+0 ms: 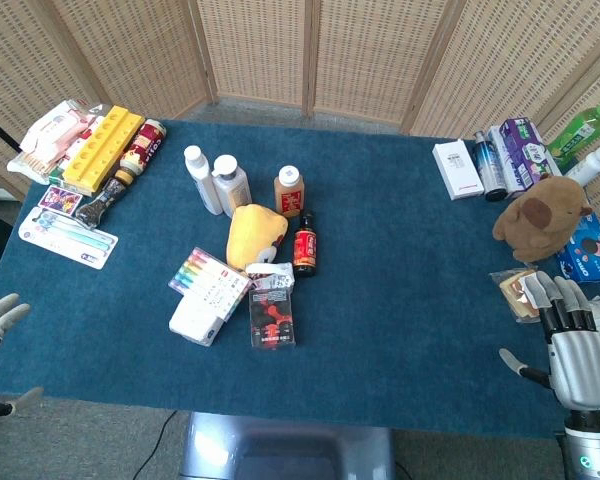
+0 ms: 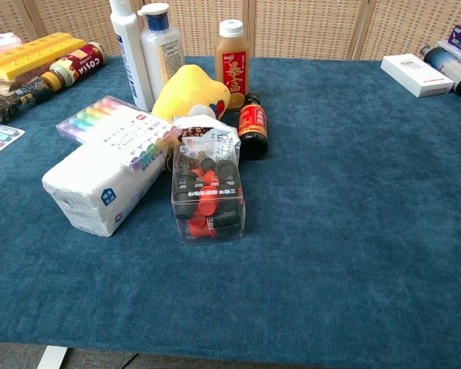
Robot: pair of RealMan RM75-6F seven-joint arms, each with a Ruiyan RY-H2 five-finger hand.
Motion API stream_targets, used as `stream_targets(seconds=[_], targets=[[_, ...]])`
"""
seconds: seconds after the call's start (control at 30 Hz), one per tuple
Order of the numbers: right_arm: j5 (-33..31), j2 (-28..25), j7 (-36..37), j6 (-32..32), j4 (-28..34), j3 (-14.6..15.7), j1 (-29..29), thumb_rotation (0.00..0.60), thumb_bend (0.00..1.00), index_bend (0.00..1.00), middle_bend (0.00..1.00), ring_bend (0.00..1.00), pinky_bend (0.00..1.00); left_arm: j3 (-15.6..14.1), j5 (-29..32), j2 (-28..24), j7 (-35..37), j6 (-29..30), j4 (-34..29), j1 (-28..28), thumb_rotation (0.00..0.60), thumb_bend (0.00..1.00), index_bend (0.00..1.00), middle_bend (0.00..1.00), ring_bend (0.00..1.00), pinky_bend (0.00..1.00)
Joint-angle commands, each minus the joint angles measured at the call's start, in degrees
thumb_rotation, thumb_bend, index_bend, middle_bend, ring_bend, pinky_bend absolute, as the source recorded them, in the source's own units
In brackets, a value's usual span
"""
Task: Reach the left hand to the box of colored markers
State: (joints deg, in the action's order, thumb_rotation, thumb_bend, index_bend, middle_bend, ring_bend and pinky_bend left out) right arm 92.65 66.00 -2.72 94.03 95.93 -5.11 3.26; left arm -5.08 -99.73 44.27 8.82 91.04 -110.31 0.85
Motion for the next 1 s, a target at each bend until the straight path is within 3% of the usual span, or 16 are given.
stream_targets(seconds=[0.03, 0.27, 0.37, 0.63, 1.0], targets=[[0.09, -0.05, 0.04, 0.12, 0.04, 0.03, -0.09, 0.6, 0.0, 0.0, 0.0, 0.0, 0.0, -0.11, -0.12, 0.36, -0.58, -0.77, 0.21, -0.29, 0.6, 0.0, 0.11, 0.0, 0.0, 0.0], [0.32, -0.64, 1.21, 0.69, 0.81, -0.18, -0.3, 0.6, 0.0, 0.0, 0.0, 0.0, 0.0, -0.04, 0.05, 1.76, -1.84, -3.46, 0.86, -1.61, 0.6, 0.0, 0.11, 0.0, 0.0, 0.0], [0.48, -0.88, 1.69, 0.94, 0.99, -0.24, -0.38, 0.6, 0.0, 0.0, 0.0, 0.0, 0.0, 1.3, 0.61, 3.44, -1.34, -5.26, 1.98, -3.6, 0.6, 0.0, 0.11, 0.0, 0.0, 0.0], [0.51, -1.11, 2.32, 1.04, 1.47, -0.32, -0.5, 0.6, 0.0, 0.0, 0.0, 0.0, 0.0, 8.47, 3.08, 7.94, -0.79, -18.86, 7.27, -17.25, 0.6, 0.0, 0.12, 0.0, 0.0, 0.0], [-0.04, -1.69, 3.35, 1.52, 1.7, -0.89, -0.74, 0.6, 0.0, 0.0, 0.0, 0.0, 0.0, 13.21, 12.07, 15.15, -9.02, -37.61, 12.04, -31.53, 0.6, 0.0, 0.1, 0.0, 0.0, 0.0]])
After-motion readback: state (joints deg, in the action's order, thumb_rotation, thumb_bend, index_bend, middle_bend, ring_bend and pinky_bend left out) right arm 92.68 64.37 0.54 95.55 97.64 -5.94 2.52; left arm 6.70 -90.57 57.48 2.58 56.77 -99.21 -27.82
